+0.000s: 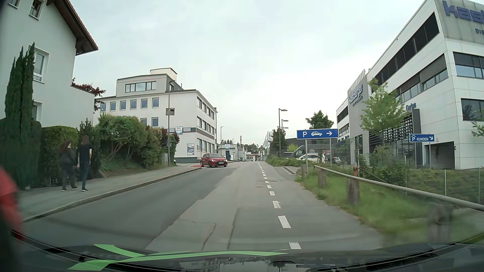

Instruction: Follow the waypoints while adhering to traffic rules and regulations

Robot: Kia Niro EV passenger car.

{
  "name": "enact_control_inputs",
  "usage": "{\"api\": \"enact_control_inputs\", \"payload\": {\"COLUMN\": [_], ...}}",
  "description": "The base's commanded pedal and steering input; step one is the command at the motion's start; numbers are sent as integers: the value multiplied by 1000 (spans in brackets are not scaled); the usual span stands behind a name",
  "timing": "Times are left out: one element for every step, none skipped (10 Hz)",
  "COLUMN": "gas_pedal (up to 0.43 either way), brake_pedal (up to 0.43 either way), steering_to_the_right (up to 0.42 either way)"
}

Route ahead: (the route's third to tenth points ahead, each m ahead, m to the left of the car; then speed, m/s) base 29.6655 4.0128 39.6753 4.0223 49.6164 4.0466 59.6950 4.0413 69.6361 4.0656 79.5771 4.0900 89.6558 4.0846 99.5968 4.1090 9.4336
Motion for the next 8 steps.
{"api": "enact_control_inputs", "payload": {"gas_pedal": [98,98,98,98,98,98,98,98], "brake_pedal": [0,0,0,0,0,0,0,0], "steering_to_the_right": [1,1,0,-1,-2,-4,-7,-8]}}
